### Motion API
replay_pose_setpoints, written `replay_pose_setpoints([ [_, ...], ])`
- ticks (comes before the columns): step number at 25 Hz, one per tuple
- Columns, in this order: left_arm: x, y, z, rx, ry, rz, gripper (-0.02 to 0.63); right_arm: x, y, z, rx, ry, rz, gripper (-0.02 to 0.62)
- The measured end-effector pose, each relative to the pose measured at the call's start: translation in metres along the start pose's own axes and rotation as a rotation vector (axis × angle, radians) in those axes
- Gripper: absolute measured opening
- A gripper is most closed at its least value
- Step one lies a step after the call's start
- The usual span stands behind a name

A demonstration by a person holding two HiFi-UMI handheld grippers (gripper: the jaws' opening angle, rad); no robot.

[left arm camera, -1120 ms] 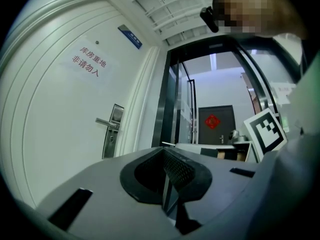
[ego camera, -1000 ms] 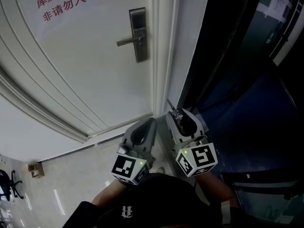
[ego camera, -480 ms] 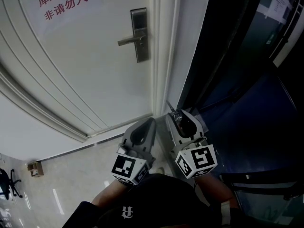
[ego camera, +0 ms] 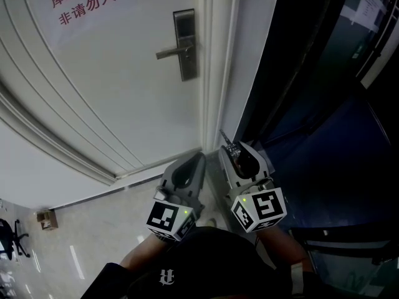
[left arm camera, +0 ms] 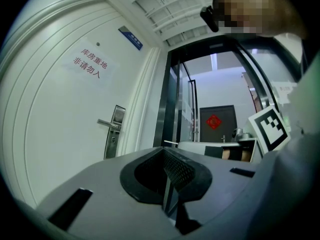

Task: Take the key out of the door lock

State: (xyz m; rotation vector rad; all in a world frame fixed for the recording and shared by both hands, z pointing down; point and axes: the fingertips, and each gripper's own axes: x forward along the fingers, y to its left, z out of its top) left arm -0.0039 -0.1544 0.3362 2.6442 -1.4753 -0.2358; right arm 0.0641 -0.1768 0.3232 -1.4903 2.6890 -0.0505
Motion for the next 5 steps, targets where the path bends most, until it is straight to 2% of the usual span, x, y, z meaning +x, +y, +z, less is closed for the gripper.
replay_pose_setpoints([
  [5, 0.0048, 0.0007, 0.0004, 0.000, 0.003, -0.007, 0.008, 0.0045, -0.0025, -0.0007, -0.001, 0.003, 0.003, 0.132],
])
